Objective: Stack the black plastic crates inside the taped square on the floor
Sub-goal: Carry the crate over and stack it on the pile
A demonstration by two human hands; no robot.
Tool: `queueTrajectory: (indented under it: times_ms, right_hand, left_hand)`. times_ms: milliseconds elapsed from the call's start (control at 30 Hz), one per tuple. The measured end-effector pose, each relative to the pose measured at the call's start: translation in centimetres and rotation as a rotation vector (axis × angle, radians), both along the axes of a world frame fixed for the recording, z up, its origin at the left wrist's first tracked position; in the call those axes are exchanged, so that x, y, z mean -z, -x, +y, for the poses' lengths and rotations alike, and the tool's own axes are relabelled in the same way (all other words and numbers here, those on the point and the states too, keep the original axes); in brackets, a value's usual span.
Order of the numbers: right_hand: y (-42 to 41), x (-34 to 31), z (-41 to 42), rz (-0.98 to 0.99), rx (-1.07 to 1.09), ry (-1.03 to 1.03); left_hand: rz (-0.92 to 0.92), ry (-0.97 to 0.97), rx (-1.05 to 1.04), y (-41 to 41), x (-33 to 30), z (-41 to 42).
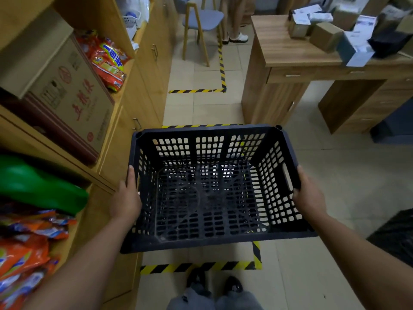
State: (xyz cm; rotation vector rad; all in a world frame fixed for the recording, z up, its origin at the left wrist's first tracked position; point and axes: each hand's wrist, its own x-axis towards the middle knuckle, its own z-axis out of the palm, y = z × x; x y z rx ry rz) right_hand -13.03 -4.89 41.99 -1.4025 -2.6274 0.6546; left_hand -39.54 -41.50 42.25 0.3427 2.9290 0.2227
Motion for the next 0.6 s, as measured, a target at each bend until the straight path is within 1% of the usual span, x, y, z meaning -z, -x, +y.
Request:
queueTrajectory:
  times_ms: [167, 400, 600]
  right_hand:
    - [0.0, 0.1, 0.3, 0.004, 0.002, 0.018]
    - [-1.5, 0.6, -0.8, -0.033, -0.027, 0.066]
    - [-0.2, -0.2, -0.9, -0.035, -0.01, 0.026]
  left_hand:
    - [-0.034, -0.028, -0.054, -2.8, 0.2, -0.8]
    - [-0.039, -0.033, -0.058, -4.5, 0.3, -0.9]
    - [-0.108, -0.175, -0.121, -2.0, -0.4, -1.0]
